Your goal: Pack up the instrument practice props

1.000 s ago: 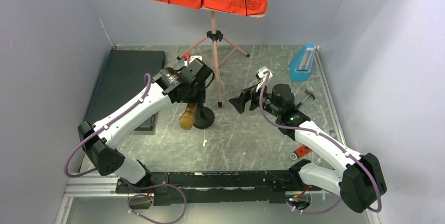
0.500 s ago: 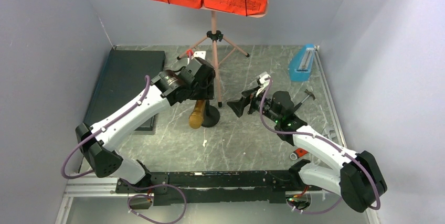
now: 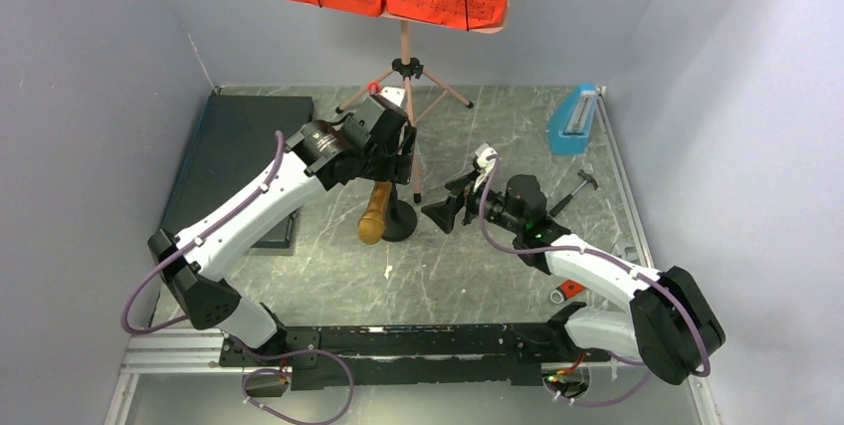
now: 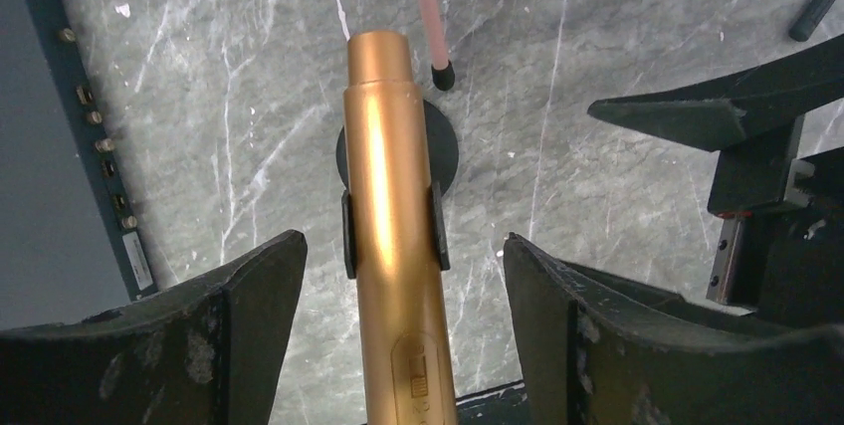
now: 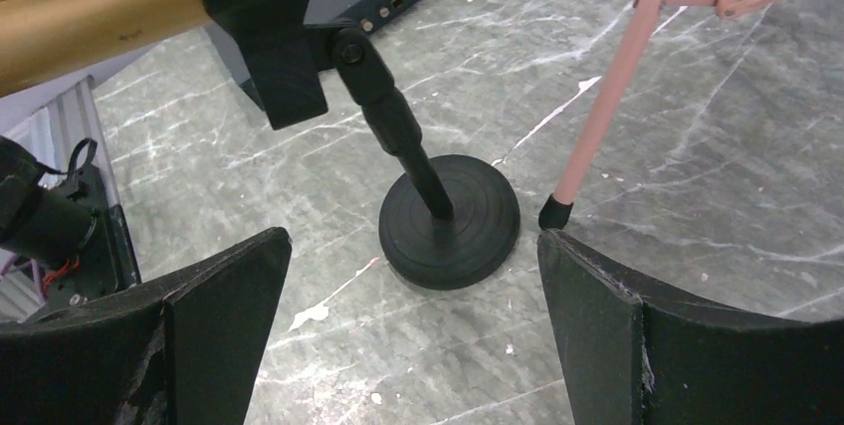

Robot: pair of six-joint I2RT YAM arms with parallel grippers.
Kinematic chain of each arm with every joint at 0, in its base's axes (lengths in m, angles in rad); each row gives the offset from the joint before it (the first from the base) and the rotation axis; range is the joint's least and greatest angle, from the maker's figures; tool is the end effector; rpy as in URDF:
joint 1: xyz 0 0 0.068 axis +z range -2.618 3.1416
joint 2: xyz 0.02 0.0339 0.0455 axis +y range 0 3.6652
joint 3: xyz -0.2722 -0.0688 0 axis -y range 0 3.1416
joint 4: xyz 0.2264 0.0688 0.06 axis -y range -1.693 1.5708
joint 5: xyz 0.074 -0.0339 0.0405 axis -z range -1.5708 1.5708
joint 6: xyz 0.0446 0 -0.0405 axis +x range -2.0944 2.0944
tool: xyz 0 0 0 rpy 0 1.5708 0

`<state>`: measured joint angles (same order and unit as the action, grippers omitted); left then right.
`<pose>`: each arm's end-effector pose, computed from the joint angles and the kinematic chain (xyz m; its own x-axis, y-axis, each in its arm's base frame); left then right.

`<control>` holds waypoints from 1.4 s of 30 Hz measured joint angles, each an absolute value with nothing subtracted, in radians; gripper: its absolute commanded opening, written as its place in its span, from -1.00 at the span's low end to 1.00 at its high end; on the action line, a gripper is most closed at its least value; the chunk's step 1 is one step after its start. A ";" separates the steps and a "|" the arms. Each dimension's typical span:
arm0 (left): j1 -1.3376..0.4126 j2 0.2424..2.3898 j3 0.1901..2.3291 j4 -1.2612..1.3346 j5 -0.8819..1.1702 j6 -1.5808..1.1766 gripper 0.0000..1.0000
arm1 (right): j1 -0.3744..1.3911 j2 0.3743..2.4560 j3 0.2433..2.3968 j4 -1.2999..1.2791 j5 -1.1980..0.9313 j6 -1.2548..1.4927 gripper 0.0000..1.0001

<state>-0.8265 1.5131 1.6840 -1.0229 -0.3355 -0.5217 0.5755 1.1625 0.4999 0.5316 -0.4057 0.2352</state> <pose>0.2097 -0.2061 0.3955 -0.7150 0.0817 -0.6944 0.2207 0.9687 -0.1133 0.1929 0.1461 0.2563 -0.2996 0.0609 -0.9521 -0.7800 0.5591 0.2812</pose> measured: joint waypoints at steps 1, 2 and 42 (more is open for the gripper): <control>-0.826 1.525 1.703 -1.029 -0.335 -0.513 0.54 | 0.583 1.165 0.500 0.532 -0.407 0.227 0.99; -0.826 1.534 1.714 -1.033 -0.335 -0.508 0.53 | 0.588 1.165 0.500 0.532 -0.406 0.222 0.99; -0.812 1.744 1.864 -1.262 -0.141 -0.427 -0.94 | 0.729 1.700 0.448 1.364 -0.341 0.087 0.55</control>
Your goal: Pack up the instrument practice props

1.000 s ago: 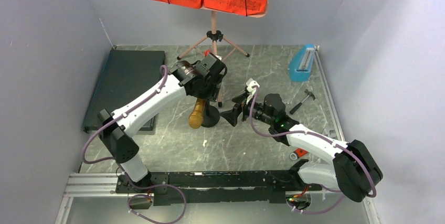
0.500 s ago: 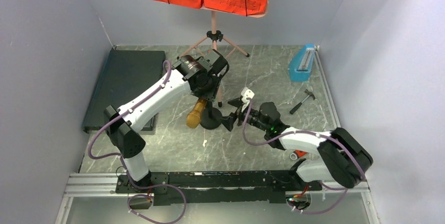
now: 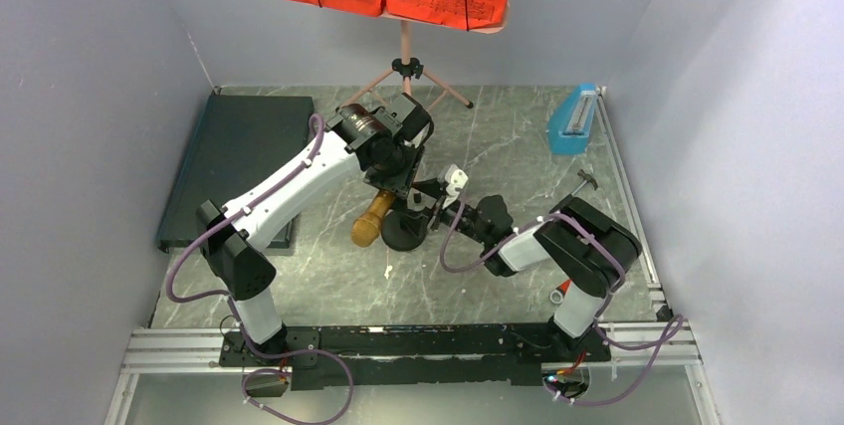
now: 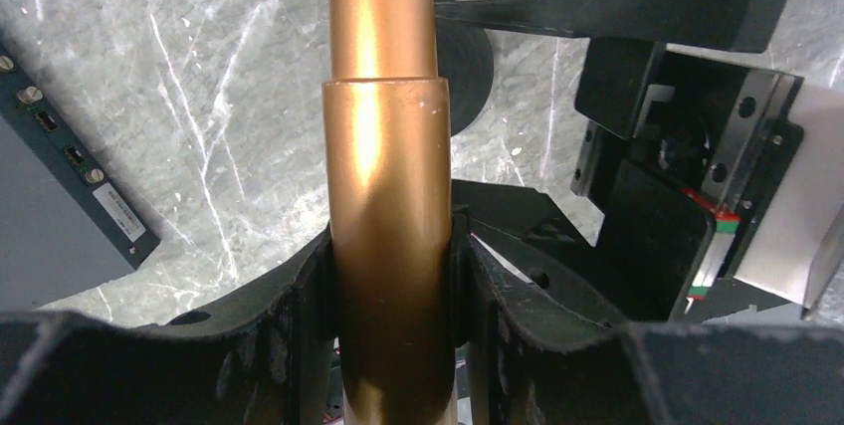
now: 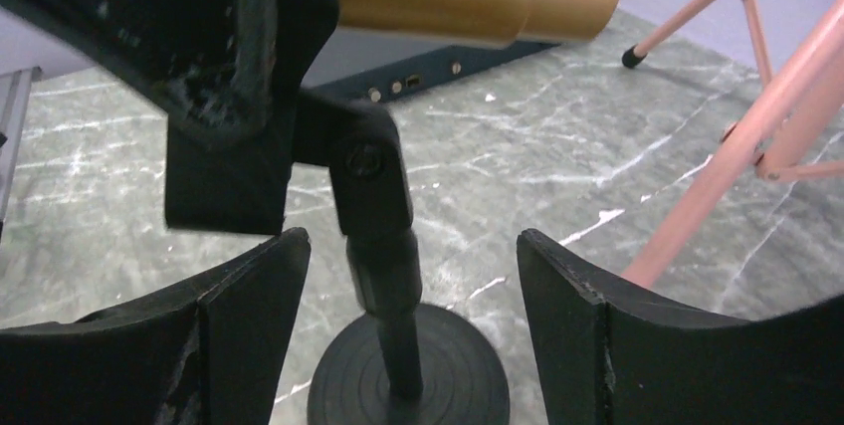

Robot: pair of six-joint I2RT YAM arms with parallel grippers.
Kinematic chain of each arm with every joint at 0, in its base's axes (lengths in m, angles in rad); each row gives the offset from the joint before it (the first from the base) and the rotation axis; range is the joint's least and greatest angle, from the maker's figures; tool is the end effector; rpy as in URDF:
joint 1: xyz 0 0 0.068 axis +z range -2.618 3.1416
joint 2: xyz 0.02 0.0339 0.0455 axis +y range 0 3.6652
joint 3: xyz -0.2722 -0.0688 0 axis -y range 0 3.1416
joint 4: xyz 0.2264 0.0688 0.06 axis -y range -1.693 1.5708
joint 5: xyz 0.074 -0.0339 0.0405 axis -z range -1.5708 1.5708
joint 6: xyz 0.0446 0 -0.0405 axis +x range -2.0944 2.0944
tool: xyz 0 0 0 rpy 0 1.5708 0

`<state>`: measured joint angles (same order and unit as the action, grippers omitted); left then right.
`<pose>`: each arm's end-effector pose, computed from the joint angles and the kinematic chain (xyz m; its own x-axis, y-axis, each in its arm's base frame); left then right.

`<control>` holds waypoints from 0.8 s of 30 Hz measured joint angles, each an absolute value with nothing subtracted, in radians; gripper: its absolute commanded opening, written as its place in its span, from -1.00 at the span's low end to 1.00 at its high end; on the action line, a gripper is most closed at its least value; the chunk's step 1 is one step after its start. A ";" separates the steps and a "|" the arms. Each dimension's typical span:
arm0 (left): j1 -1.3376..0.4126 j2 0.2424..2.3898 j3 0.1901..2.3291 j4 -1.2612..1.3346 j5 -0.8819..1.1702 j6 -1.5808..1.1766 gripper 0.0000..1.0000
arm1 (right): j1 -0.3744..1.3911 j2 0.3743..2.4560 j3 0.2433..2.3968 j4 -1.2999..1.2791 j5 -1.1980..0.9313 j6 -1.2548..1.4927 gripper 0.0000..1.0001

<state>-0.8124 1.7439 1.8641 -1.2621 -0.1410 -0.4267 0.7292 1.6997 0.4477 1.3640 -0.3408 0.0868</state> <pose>0.2340 -0.2379 0.3609 -0.8502 0.3016 -0.4315 0.3588 0.9317 -0.0558 0.2125 0.2098 0.2002 0.0071 0.1159 -0.9932 -0.8796 0.4733 0.0489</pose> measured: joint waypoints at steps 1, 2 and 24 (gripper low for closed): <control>-0.812 1.744 1.864 -1.262 -0.139 -0.426 -0.94 | 0.730 1.711 0.457 1.374 -0.341 0.087 0.49; -0.812 1.744 1.864 -1.262 -0.135 -0.422 -0.94 | 0.730 1.723 0.468 1.385 -0.342 0.087 0.42; -0.809 1.911 2.176 -1.547 -0.055 -0.299 -0.94 | 0.792 1.769 0.488 1.431 -0.345 -0.030 -0.97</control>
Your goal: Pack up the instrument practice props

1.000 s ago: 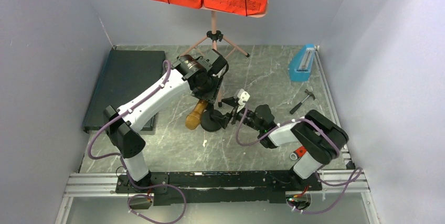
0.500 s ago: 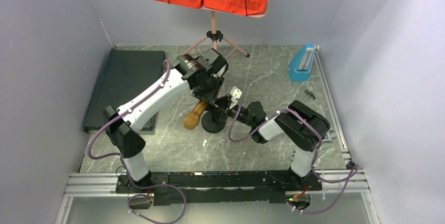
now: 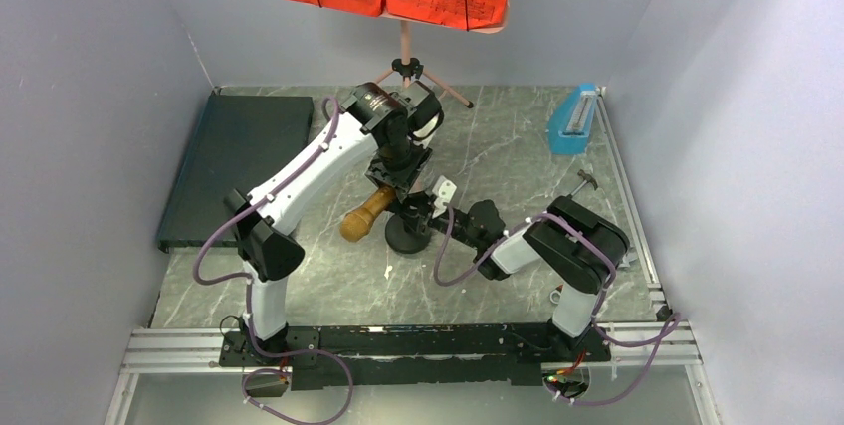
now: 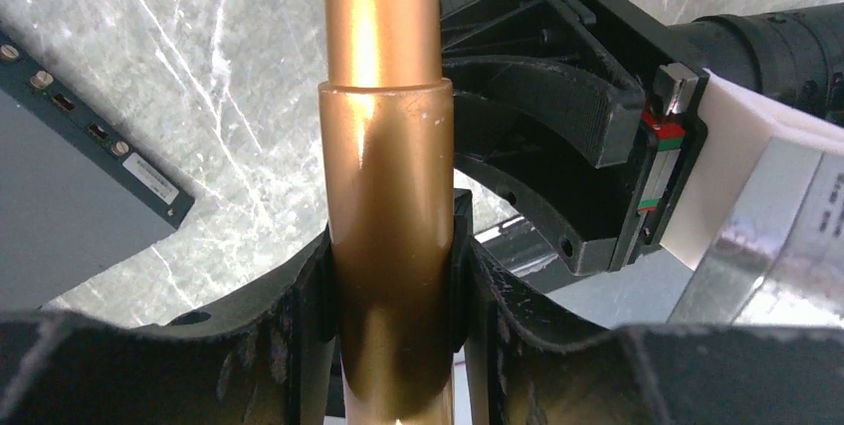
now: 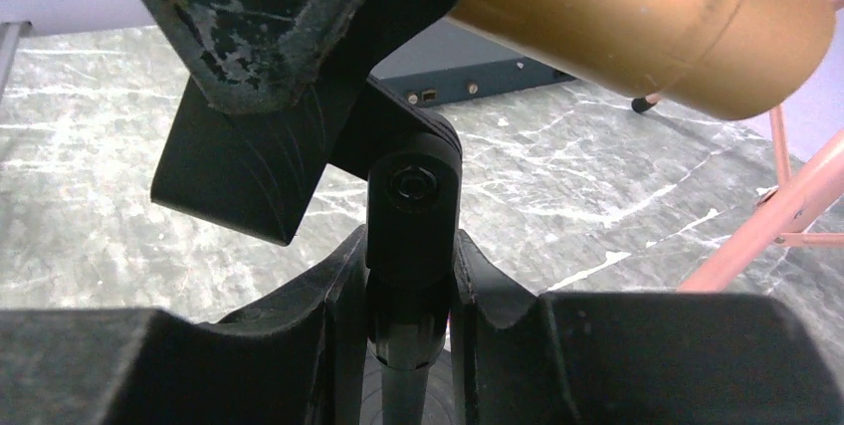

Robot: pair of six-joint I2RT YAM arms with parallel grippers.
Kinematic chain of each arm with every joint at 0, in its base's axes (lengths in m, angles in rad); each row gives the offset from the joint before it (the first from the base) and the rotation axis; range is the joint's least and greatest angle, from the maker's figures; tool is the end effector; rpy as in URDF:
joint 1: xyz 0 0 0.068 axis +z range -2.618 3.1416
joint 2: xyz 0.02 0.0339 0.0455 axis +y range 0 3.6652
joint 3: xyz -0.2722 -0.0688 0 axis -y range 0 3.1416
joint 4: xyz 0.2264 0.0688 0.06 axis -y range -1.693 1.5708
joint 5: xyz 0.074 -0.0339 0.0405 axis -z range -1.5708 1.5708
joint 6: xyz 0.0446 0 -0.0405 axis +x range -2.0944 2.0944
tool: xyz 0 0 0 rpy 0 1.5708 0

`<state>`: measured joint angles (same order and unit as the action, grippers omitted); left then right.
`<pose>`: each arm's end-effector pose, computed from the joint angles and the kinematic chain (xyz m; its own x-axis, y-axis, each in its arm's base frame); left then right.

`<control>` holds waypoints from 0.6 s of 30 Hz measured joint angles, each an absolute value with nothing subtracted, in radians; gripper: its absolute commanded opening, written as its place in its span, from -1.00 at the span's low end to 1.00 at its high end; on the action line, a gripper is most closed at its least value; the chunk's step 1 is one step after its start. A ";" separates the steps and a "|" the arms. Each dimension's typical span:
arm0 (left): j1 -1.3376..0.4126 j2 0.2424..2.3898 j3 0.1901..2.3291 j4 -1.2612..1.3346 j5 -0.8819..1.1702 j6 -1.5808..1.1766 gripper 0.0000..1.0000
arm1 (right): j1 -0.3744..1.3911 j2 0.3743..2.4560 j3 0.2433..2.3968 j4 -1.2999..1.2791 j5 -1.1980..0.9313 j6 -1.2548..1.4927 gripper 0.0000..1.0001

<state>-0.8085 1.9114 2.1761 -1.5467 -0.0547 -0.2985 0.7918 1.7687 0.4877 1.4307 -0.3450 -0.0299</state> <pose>0.2417 -0.2497 0.3736 -0.8419 0.4565 -0.2876 0.4853 0.8737 -0.0337 0.2073 0.2315 0.1979 0.1318 0.0934 -0.9869 -0.9011 0.4262 -0.0800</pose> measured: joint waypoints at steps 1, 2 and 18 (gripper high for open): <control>-0.808 1.923 2.190 -1.563 -0.047 -0.292 -0.94 | 0.800 1.769 0.481 1.434 -0.336 -0.043 -0.99; -0.805 1.929 2.196 -1.576 -0.039 -0.287 -0.95 | 0.807 1.769 0.474 1.437 -0.326 -0.055 -1.00; -0.767 1.931 2.194 -1.594 0.082 -0.244 -0.85 | 0.853 1.769 0.403 1.510 -0.247 -0.161 -1.00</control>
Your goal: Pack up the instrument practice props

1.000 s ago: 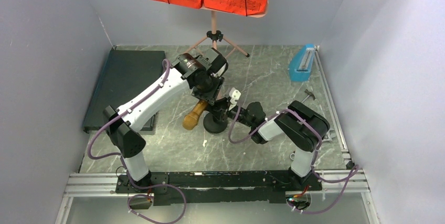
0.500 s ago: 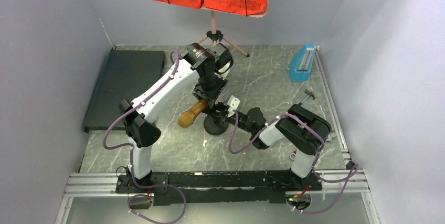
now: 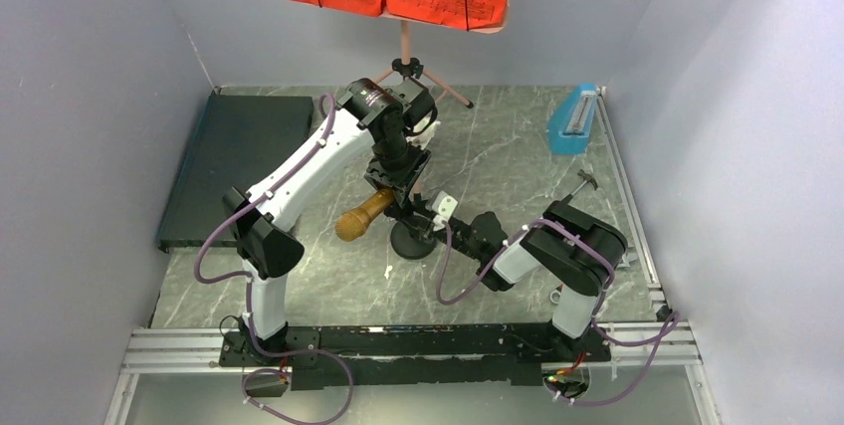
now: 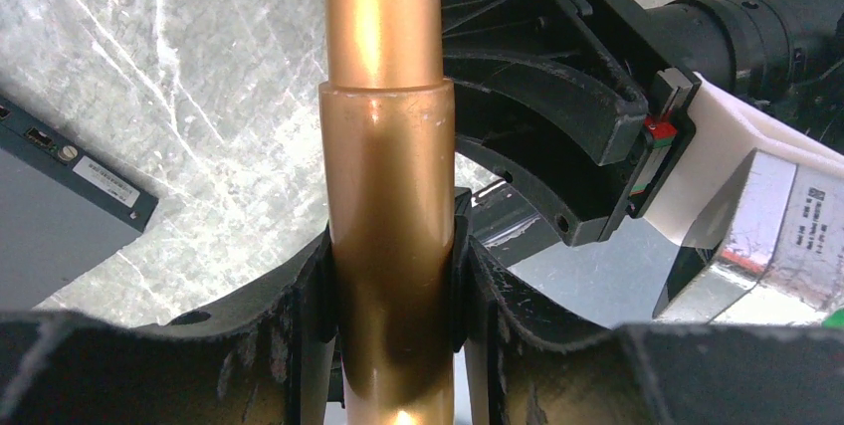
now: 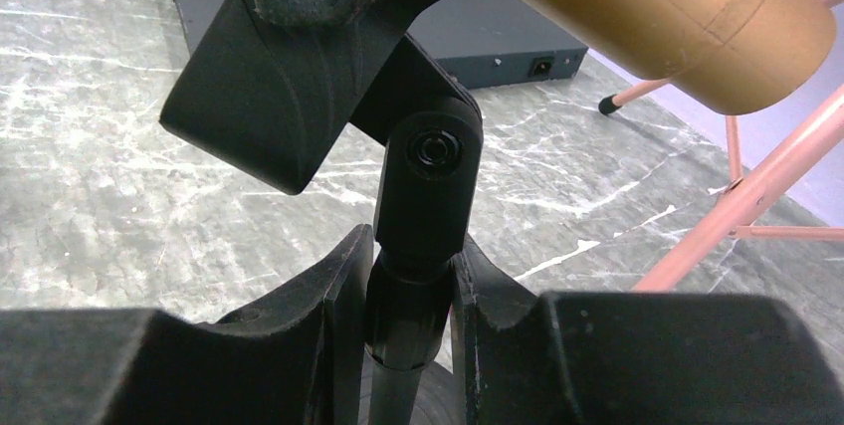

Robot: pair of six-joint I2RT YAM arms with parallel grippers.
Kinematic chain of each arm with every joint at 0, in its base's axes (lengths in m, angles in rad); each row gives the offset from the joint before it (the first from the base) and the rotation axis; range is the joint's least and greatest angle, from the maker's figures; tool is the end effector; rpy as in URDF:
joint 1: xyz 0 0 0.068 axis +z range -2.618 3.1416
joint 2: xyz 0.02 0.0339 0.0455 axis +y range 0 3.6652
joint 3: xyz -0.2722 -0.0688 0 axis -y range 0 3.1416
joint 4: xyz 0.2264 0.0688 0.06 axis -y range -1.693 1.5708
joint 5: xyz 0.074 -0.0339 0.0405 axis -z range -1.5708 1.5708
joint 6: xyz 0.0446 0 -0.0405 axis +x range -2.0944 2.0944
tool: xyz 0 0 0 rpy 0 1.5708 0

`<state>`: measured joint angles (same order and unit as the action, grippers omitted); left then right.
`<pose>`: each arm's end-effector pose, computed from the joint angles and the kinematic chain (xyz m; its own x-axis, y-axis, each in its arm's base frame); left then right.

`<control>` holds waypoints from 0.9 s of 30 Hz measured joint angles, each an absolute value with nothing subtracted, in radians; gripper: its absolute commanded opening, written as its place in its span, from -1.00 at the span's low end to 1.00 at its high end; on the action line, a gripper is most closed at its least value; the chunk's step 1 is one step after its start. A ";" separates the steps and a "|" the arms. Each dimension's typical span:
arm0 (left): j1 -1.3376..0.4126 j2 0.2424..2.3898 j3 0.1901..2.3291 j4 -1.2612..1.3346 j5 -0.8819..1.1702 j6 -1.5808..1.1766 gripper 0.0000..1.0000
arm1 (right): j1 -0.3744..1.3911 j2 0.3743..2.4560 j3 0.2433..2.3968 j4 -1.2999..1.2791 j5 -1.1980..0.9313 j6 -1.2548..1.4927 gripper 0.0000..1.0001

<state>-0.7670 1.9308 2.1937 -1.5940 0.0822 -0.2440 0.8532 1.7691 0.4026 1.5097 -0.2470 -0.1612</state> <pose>0.2473 -0.2435 0.3700 -0.8492 0.4841 -0.2111 0.5158 0.8460 -0.1348 0.1853 0.2289 0.1876 0.2354 0.0330 -0.9713 -0.8631 0.4667 -0.1933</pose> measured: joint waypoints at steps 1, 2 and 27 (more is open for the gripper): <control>-0.767 1.931 2.194 -1.594 0.082 -0.244 -0.81 | 0.854 1.769 0.403 1.510 -0.246 -0.161 -1.00; -0.767 1.931 2.194 -1.594 0.081 -0.244 -0.78 | 0.854 1.769 0.403 1.510 -0.246 -0.160 -1.00; -0.756 1.837 2.115 -1.525 0.039 -0.290 -0.71 | 0.852 1.681 0.273 1.497 -0.090 -0.086 0.58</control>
